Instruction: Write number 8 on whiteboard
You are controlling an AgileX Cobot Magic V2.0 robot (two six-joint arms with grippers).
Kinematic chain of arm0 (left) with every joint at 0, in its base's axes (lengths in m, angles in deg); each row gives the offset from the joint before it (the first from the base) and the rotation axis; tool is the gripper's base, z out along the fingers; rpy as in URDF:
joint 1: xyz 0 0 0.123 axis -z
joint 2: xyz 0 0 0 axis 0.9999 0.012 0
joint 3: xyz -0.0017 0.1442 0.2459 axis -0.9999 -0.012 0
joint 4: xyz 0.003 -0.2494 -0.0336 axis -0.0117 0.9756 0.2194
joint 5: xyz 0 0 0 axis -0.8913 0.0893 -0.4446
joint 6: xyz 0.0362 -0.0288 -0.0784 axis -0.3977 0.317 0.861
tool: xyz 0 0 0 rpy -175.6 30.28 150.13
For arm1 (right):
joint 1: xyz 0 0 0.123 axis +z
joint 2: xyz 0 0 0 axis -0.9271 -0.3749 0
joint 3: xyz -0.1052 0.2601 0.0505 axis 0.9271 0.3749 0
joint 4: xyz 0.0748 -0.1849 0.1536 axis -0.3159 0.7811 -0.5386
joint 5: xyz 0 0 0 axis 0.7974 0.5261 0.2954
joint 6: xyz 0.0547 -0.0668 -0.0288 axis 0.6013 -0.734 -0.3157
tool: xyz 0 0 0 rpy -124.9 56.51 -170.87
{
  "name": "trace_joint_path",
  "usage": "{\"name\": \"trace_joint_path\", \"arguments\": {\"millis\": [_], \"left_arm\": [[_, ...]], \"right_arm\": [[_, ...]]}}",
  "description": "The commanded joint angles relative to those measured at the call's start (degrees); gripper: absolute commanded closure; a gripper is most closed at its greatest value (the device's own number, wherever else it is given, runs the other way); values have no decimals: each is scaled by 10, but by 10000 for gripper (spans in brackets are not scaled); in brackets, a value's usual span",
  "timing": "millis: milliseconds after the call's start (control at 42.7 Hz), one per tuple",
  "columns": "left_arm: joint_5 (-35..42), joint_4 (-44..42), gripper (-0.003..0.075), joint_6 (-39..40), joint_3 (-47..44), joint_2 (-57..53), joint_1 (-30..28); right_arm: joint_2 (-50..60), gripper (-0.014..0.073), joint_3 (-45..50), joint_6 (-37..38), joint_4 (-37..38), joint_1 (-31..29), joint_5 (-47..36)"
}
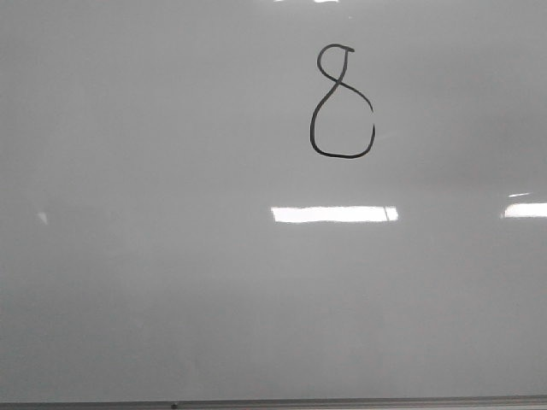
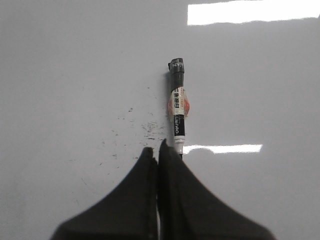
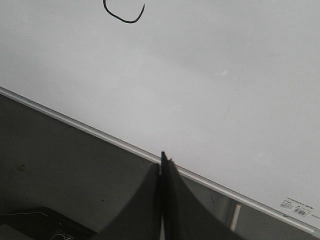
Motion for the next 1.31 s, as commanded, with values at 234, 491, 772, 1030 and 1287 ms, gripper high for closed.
{"name": "trace_joint_path", "arguments": {"millis": [234,491,772,1030,1287], "left_arm": [[48,5,741,0,-8,-8,3],[48,5,741,0,-8,-8,3],[48,5,741,0,-8,-8,3],[48,5,741,0,-8,-8,3],[48,5,741,0,-8,-8,3]], "right_arm": [[-3,662,-14,0,8,-4,-34],[-3,662,-14,0,8,-4,-34],[14,662,-3,0,13,-14,-42],[135,662,151,0,12,-146,-299],[292,662,355,0,11,-247,-498]]}}
